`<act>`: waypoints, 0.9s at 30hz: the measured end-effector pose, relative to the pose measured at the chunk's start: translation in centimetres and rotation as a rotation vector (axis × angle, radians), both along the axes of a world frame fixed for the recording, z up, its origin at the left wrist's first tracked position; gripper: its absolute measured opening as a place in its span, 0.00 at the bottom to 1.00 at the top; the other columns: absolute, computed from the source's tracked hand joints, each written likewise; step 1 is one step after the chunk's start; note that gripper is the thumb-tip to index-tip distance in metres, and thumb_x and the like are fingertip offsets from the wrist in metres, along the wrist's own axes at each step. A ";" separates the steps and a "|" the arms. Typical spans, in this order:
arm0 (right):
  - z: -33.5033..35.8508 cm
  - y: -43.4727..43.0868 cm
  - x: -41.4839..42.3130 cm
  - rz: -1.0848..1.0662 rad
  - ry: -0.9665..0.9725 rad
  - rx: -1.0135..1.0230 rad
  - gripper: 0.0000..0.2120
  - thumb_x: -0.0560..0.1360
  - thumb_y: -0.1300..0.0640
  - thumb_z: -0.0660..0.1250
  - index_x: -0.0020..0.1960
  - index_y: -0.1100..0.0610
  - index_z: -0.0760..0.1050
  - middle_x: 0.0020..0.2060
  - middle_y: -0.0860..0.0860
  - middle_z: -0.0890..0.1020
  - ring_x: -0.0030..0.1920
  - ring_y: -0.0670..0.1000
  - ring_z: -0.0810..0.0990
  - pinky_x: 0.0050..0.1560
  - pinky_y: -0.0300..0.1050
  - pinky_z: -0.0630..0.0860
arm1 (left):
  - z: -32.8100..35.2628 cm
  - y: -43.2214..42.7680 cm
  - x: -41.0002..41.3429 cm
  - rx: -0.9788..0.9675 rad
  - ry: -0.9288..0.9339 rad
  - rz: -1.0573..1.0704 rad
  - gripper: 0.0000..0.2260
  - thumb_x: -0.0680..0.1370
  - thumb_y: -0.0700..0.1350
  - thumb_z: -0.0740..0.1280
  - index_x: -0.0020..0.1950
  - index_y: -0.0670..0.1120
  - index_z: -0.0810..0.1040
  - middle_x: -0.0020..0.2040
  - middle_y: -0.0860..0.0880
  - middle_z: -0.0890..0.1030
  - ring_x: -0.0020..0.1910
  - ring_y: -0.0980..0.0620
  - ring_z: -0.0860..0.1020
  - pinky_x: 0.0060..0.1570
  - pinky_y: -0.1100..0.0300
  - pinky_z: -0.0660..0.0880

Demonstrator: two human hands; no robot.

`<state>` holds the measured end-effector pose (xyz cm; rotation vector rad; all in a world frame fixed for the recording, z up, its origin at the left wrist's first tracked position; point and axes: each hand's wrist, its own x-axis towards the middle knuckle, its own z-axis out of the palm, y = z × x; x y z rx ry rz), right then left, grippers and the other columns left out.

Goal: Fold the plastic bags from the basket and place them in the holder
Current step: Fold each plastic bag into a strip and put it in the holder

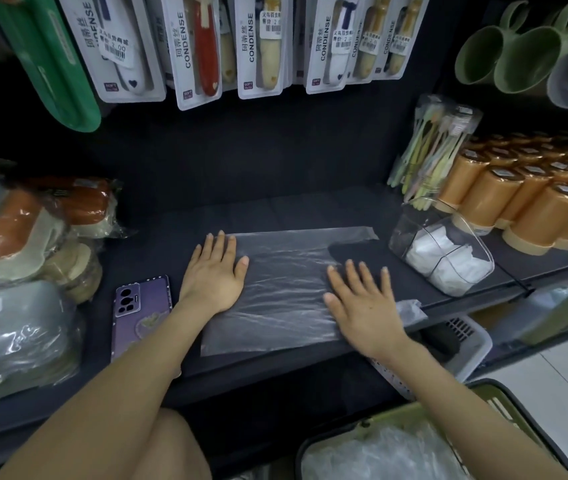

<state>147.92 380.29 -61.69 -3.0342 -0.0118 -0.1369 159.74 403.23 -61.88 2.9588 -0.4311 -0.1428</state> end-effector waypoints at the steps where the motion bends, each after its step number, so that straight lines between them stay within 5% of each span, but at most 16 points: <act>1: 0.1 -0.7 -0.5 0.019 -0.052 0.044 0.48 0.70 0.31 0.20 0.78 0.51 0.54 0.77 0.56 0.57 0.78 0.58 0.51 0.74 0.57 0.36 | 0.2 0.0 0.0 -0.015 0.012 0.000 0.27 0.83 0.56 0.40 0.79 0.45 0.42 0.79 0.45 0.43 0.78 0.47 0.41 0.76 0.53 0.40; 4: 0.1 -0.7 -2.9 0.239 -0.189 0.171 0.34 0.77 0.31 0.49 0.71 0.52 0.70 0.72 0.53 0.69 0.74 0.55 0.63 0.74 0.55 0.51 | 0.7 0.5 -0.1 -0.231 0.038 0.020 0.26 0.84 0.57 0.44 0.80 0.48 0.45 0.80 0.44 0.44 0.78 0.47 0.42 0.76 0.53 0.42; 7: -1.0 -0.1 -4.3 0.400 -0.276 0.111 0.25 0.72 0.37 0.63 0.61 0.52 0.78 0.64 0.49 0.78 0.65 0.50 0.72 0.68 0.53 0.62 | 1.5 1.6 -0.3 -0.605 0.026 0.093 0.21 0.83 0.53 0.55 0.75 0.47 0.66 0.77 0.45 0.60 0.78 0.48 0.53 0.74 0.56 0.51; 10: -1.2 0.2 -4.8 0.426 -0.402 0.135 0.16 0.73 0.45 0.64 0.53 0.53 0.82 0.54 0.48 0.82 0.55 0.48 0.75 0.58 0.46 0.66 | 2.5 2.3 -1.3 -0.784 0.051 0.095 0.10 0.81 0.46 0.63 0.56 0.44 0.82 0.61 0.46 0.78 0.66 0.47 0.72 0.65 0.59 0.64; 15: 0.3 1.1 -7.0 0.343 -0.515 0.194 0.10 0.76 0.52 0.64 0.41 0.51 0.83 0.37 0.43 0.84 0.38 0.46 0.79 0.48 0.43 0.68 | 5.1 3.3 -7.5 -1.096 0.268 -0.051 0.10 0.77 0.49 0.64 0.43 0.46 0.83 0.42 0.52 0.85 0.48 0.52 0.81 0.50 0.64 0.74; 18: 2.7 1.2 -8.4 0.102 -0.335 0.370 0.08 0.74 0.53 0.68 0.39 0.52 0.83 0.34 0.44 0.84 0.34 0.45 0.79 0.46 0.44 0.73 | 4.6 4.4 -10.0 -1.122 0.367 -0.032 0.24 0.74 0.62 0.60 0.44 0.43 0.84 0.45 0.46 0.85 0.47 0.51 0.82 0.53 0.60 0.76; 20: 4.4 0.8 -8.4 -0.016 -0.104 0.584 0.07 0.75 0.54 0.70 0.39 0.53 0.83 0.35 0.46 0.85 0.38 0.44 0.81 0.47 0.46 0.76 | 4.2 4.9 -10.5 -1.088 0.375 0.077 0.41 0.64 0.79 0.58 0.52 0.45 0.84 0.52 0.48 0.84 0.55 0.50 0.79 0.63 0.51 0.73; 22: 5.9 0.5 -7.9 -0.041 0.037 0.721 0.10 0.75 0.54 0.70 0.38 0.58 0.82 0.35 0.53 0.84 0.38 0.48 0.81 0.48 0.49 0.76 | 4.2 4.9 -10.4 -1.159 0.398 0.150 0.52 0.55 0.84 0.55 0.56 0.44 0.82 0.54 0.48 0.83 0.58 0.50 0.79 0.65 0.50 0.70; 25: 8.6 0.8 -6.5 -0.018 0.103 0.727 0.16 0.76 0.54 0.68 0.36 0.65 0.78 0.32 0.59 0.80 0.31 0.49 0.76 0.41 0.47 0.75 | 4.8 4.0 -10.3 -1.231 0.423 0.185 0.47 0.55 0.84 0.53 0.50 0.48 0.83 0.49 0.47 0.85 0.52 0.49 0.82 0.56 0.54 0.75; 27: 9.9 1.1 -5.3 0.007 0.119 0.680 0.17 0.76 0.55 0.67 0.32 0.62 0.76 0.28 0.54 0.79 0.30 0.47 0.75 0.41 0.46 0.75 | 4.8 3.6 -10.4 -1.204 0.364 0.243 0.36 0.62 0.81 0.54 0.49 0.54 0.81 0.52 0.51 0.84 0.55 0.51 0.80 0.60 0.53 0.74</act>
